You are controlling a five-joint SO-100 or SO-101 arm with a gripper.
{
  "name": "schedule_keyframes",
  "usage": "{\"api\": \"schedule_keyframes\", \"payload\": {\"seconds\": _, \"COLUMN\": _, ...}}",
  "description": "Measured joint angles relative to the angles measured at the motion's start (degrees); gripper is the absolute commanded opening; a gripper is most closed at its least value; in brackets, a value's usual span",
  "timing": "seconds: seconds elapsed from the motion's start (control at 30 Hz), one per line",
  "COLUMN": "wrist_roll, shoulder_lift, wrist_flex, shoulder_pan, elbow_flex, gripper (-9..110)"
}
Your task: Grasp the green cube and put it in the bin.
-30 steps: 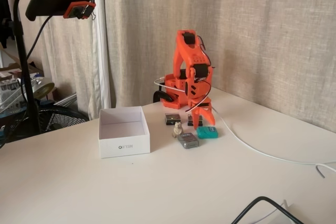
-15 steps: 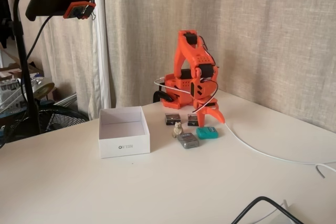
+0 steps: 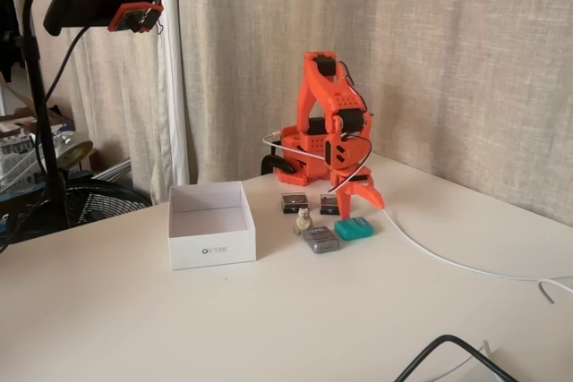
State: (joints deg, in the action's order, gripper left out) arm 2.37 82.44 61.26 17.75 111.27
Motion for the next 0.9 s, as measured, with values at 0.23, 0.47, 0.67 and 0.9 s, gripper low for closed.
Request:
{"api": "schedule_keyframes", "payload": {"seconds": 0.23, "wrist_roll": 0.09, "shoulder_lift": 0.00, "wrist_flex": -0.62, "shoulder_pan": 0.09, "elbow_flex": 0.00, "gripper": 84}}
{"api": "schedule_keyframes", "payload": {"seconds": 0.47, "wrist_roll": 0.09, "shoulder_lift": 0.00, "wrist_flex": 0.35, "shoulder_pan": 0.09, "elbow_flex": -0.09, "gripper": 76}}
{"api": "schedule_keyframes", "payload": {"seconds": 0.67, "wrist_roll": 0.09, "shoulder_lift": -0.09, "wrist_flex": 1.32, "shoulder_pan": 0.09, "elbow_flex": 0.00, "gripper": 63}}
{"api": "schedule_keyframes", "payload": {"seconds": 0.9, "wrist_roll": 0.09, "shoulder_lift": -0.09, "wrist_flex": 1.23, "shoulder_pan": 0.70, "elbow_flex": 0.18, "gripper": 61}}
